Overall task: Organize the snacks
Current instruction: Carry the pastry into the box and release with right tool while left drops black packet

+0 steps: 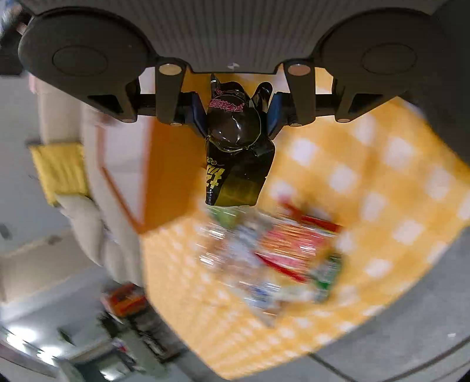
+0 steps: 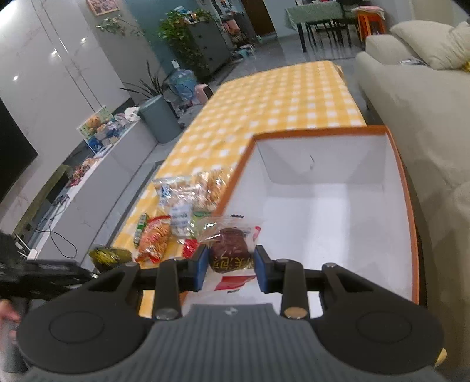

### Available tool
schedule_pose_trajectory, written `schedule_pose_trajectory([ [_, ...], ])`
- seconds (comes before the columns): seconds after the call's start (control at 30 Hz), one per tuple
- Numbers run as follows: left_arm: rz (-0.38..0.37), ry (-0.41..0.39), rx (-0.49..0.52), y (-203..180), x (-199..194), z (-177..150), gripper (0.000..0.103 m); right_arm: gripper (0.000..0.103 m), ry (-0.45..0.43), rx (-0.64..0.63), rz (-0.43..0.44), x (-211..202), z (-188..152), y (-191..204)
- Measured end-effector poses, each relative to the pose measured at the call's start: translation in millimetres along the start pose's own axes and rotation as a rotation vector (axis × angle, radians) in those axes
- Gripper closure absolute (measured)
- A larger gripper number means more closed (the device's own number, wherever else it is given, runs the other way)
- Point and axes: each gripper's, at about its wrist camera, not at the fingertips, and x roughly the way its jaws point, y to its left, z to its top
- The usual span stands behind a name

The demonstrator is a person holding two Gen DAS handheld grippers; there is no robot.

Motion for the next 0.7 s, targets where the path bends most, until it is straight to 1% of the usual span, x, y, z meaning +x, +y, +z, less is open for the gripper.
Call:
schedule_pose_trajectory([
  [0.17, -0.06, 0.056, 0.123, -63.7, 7.1, -8.1, 0.055, 0.071, 0.016, 0.054, -0.002, 1.1, -6.5, -18.4],
  [0.23, -0.065, 0.063, 0.185, -89.4, 16.7, -10.3, 0.055, 0.071, 0.027, 0.091, 0.009, 1.4, -7.3, -27.8],
  [0.3, -0.028, 0.082, 0.221, -109.0, 34.2, -12.4, 0.055, 0.071, 0.032, 0.116, 0.009, 0.0, -6.5, -34.0],
  [0.43, 0.008, 0.147, 0.273, -130.0, 74.9, -19.9, 0.055, 0.071, 0.028, 0.122, -0.039, -5.0, -9.1, -45.1],
  [0.5, 0.061, 0.163, 0.315, -135.4, 90.1, -27.7, 0.055, 0.071, 0.03, 0.121, -0.052, -4.8, -10.1, -47.9],
  [0.53, 0.107, 0.16, 0.344, -137.2, 97.6, -32.4, 0.055, 0.071, 0.034, 0.124, -0.055, -4.6, -11.3, -49.7],
  [0.57, 0.138, 0.137, 0.368, -138.4, 101.4, -36.4, 0.054, 0.071, 0.038, 0.126, -0.056, -3.5, -12.4, -51.4],
  [0.6, 0.148, 0.109, 0.399, -141.2, 100.0, -39.8, 0.055, 0.071, 0.045, 0.123, -0.056, -0.8, -14.2, -54.0],
  [0.7, 0.214, 0.104, 0.461, -150.6, 106.7, -45.0, 0.055, 0.071, 0.082, 0.128, -0.058, 10.1, -16.6, -56.6],
])
